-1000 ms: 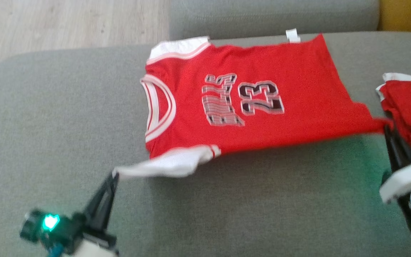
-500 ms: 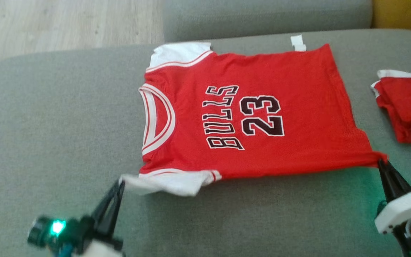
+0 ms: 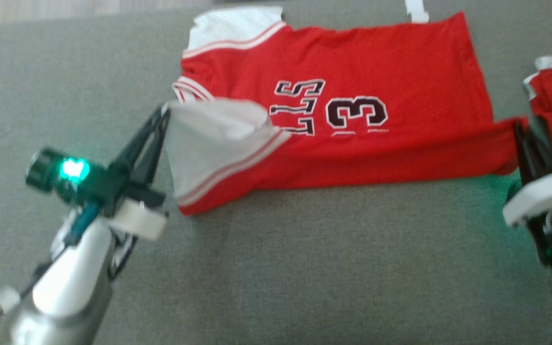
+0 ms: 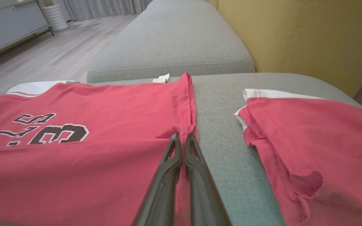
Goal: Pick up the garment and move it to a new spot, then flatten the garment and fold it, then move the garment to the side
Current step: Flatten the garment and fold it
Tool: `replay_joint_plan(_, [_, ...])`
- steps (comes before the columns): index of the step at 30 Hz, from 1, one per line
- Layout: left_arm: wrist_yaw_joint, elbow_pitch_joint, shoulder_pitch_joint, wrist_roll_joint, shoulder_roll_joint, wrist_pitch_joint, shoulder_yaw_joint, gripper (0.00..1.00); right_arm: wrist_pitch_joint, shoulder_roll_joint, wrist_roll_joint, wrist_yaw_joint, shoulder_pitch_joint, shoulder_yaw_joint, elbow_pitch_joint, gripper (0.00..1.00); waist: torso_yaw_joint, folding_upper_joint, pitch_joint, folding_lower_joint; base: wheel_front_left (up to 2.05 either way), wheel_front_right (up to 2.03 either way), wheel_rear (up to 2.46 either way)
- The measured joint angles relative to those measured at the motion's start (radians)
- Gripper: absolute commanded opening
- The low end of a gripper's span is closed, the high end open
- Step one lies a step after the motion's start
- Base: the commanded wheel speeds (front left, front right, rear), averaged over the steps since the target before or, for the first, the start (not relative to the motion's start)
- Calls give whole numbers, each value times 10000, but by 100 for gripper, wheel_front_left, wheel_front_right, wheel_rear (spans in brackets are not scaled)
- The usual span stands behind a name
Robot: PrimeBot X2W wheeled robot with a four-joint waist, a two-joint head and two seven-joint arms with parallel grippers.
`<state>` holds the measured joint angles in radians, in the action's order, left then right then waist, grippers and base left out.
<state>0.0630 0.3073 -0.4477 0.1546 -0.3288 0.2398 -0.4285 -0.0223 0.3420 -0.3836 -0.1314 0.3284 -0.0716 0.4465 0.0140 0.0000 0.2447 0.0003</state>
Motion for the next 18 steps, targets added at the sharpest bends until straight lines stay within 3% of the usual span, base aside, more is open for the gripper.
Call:
replay_joint_plan(10, [253,1415,-2047,-514,222,125,-339,0,-96,61,157,0,1847,-546,1074,0,52,0,1177,1,0,0,0])
replay_joint_plan(11, [251,1484,-2108,-522,245,125,-343,35,-148,61,157,-2,1938,-573,1214,7,72,-1,1211,1,0,0,0])
replay_joint_plan(12, [242,1553,-2149,-520,290,127,-339,79,-213,61,157,-2,1994,-583,1344,39,93,0,1222,0,0,0,0])
replay_joint_plan(13, [174,1634,-2162,-518,337,127,-337,100,-253,59,157,0,2030,-585,1482,78,109,0,1207,0,0,0,0])
replay_joint_plan(14, [81,1636,-2147,-514,376,128,-328,100,-380,56,190,-2,2042,-575,1628,100,120,0,1173,-1,0,0,0])
replay_joint_plan(18, [-205,1383,-1663,-134,711,142,-2,100,-966,-10,345,0,1997,-445,2075,100,135,0,891,-2,0,0,0])
